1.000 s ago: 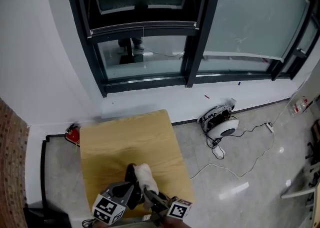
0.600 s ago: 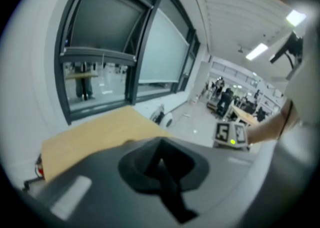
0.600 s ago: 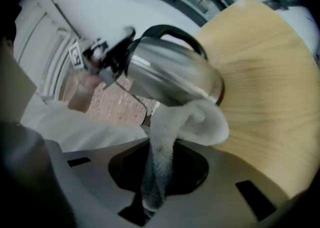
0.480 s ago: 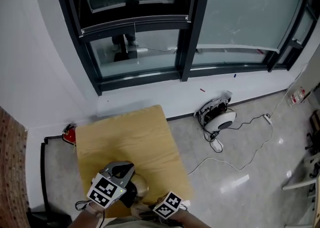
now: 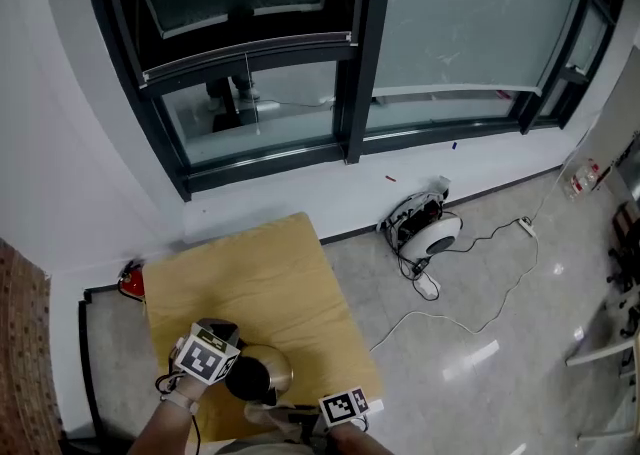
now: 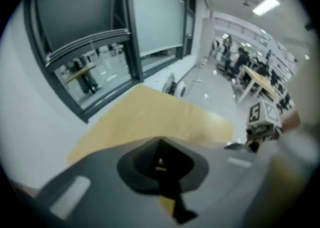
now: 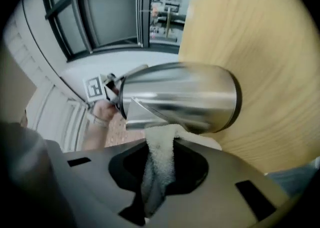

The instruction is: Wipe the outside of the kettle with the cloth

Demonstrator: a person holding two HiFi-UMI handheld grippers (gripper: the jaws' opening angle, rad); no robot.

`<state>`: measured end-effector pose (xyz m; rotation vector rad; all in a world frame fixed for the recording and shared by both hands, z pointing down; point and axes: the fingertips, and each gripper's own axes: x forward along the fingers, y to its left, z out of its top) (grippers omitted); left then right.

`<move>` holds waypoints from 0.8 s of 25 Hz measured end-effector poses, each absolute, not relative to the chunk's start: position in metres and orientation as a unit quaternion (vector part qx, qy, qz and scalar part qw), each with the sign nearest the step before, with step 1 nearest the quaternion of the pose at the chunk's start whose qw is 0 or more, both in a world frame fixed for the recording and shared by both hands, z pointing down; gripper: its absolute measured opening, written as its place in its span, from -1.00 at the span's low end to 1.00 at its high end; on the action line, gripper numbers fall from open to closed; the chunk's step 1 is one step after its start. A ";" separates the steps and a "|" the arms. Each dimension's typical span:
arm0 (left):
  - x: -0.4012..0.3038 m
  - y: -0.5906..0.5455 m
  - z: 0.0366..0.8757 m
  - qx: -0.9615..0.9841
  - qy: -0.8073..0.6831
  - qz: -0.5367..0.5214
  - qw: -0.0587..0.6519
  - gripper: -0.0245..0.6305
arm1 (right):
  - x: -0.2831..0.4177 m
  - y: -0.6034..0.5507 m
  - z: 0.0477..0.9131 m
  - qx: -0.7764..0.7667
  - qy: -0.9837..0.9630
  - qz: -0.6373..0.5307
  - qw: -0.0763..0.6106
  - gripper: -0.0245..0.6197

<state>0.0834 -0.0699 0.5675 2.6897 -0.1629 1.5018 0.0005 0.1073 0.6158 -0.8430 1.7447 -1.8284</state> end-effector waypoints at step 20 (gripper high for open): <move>0.061 0.029 0.521 0.941 -0.036 0.326 -0.087 -0.93 | 0.110 0.015 0.625 -0.450 0.648 -0.564 0.245 -0.73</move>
